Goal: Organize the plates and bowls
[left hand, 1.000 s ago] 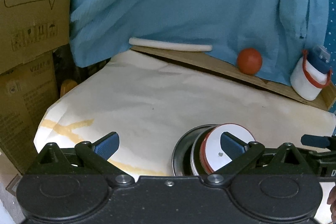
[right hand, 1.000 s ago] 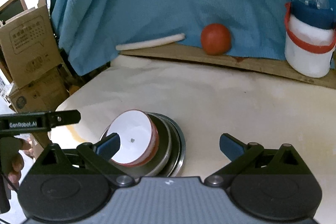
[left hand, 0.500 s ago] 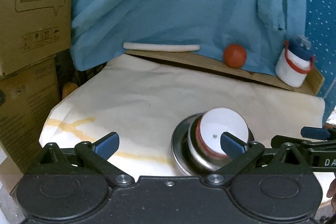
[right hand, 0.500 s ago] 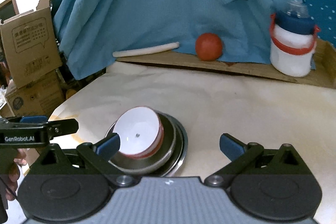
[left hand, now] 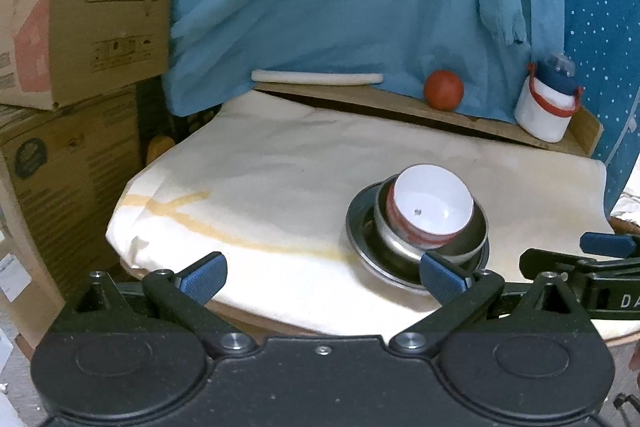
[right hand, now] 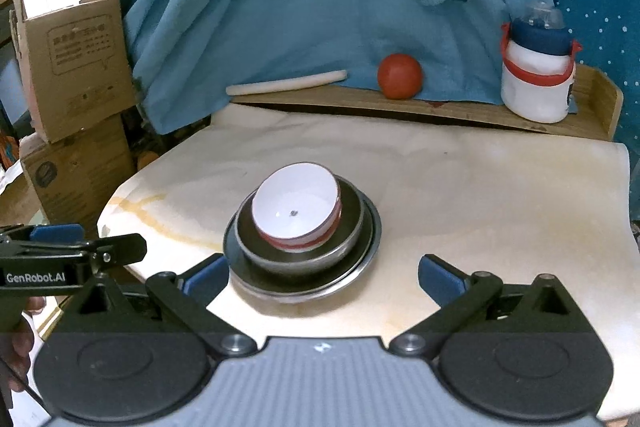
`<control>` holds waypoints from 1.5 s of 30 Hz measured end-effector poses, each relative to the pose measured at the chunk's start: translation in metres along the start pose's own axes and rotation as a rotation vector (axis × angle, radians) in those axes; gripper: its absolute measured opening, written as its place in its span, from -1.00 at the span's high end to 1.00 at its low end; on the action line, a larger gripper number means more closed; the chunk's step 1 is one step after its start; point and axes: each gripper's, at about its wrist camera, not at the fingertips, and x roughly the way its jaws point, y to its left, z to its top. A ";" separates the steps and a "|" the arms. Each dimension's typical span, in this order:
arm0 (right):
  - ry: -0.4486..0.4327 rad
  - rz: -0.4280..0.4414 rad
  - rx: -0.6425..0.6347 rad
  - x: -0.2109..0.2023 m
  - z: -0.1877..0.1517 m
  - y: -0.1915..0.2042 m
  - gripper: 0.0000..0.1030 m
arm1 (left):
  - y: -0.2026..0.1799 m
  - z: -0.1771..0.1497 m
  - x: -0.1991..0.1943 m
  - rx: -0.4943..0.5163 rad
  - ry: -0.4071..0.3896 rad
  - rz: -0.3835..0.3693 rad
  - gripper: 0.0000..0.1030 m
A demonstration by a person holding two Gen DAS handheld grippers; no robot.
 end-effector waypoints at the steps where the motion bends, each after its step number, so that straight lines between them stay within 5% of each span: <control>1: -0.002 -0.002 -0.002 -0.002 -0.001 0.001 -0.99 | 0.001 -0.002 -0.002 0.003 -0.002 0.002 -0.98; 45: 0.044 -0.037 0.011 -0.024 -0.040 0.013 -0.99 | 0.006 -0.030 -0.015 0.064 -0.008 0.009 -0.98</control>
